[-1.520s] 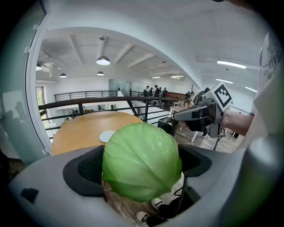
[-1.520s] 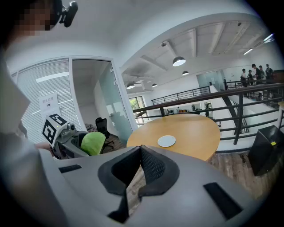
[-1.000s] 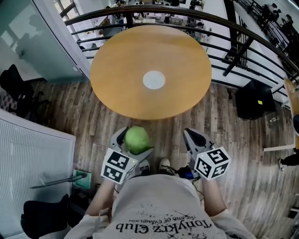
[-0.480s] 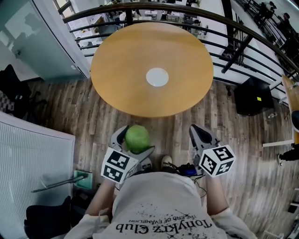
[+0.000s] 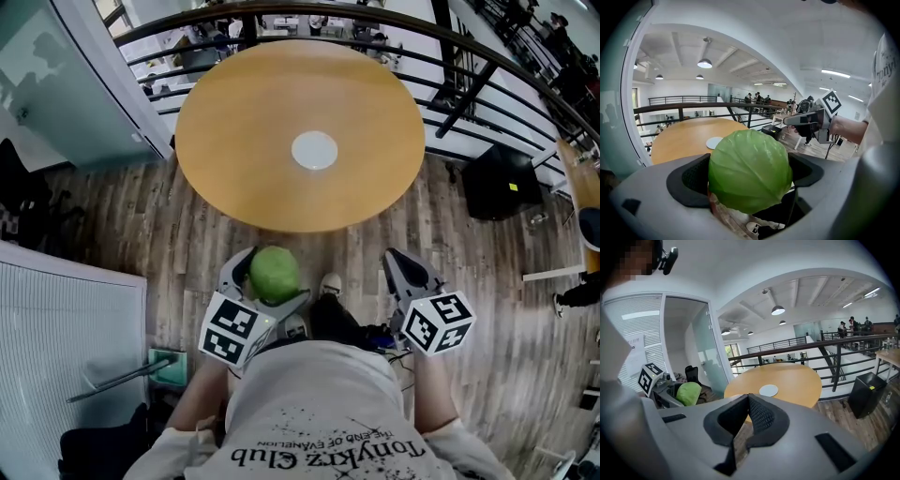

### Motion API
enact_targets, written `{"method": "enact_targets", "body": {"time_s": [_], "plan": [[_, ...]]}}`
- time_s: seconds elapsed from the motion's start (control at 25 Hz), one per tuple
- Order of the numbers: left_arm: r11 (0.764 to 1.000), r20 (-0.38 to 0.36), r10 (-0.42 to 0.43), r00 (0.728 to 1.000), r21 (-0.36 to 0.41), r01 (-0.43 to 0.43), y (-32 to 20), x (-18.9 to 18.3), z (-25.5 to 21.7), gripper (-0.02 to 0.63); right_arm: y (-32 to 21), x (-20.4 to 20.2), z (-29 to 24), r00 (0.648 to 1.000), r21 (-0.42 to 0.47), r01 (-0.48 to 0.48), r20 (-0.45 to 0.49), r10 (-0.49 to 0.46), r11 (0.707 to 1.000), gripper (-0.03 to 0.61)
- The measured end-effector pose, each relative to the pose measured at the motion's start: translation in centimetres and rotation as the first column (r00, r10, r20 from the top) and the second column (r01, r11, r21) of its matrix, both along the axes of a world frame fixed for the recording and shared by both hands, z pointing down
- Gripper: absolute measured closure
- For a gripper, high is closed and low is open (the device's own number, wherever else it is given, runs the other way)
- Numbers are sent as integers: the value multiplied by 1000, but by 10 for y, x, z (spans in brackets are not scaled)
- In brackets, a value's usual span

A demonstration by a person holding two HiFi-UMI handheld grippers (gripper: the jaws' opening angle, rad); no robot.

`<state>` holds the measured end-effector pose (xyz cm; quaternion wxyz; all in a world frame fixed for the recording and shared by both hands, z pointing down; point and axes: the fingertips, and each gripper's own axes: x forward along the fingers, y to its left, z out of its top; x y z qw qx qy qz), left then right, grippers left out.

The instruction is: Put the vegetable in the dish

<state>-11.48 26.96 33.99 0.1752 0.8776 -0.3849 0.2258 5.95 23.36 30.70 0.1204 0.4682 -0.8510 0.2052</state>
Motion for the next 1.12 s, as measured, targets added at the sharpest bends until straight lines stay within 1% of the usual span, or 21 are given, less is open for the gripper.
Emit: {"method": "enact_targets", "body": {"time_s": [0.2,0.4,0.72,1.0,1.12], "plan": [[1000,-2,-1,1000,-4,1,-17,-3,4,107,-17,-5,6,1000,-2,4,4,-4,1000,562],[1000,4,-7,1000,-16,7,-46,2,7,107,-49,-3,12,1000,-9,14,19,-13,1000,561],[999,14,-31,999,-24,32,-117,12,13,107,-126,11,19,999,-13,24,33,-23,1000,561],[997,29,-70,997,-12,70,-163,22,18,107,-178,22,26,997,2,58,52,-58,998,562],[996,37,-89,995,-23,90,-192,26,15,107,-211,26,24,996,-6,74,60,-73,997,561]]}}
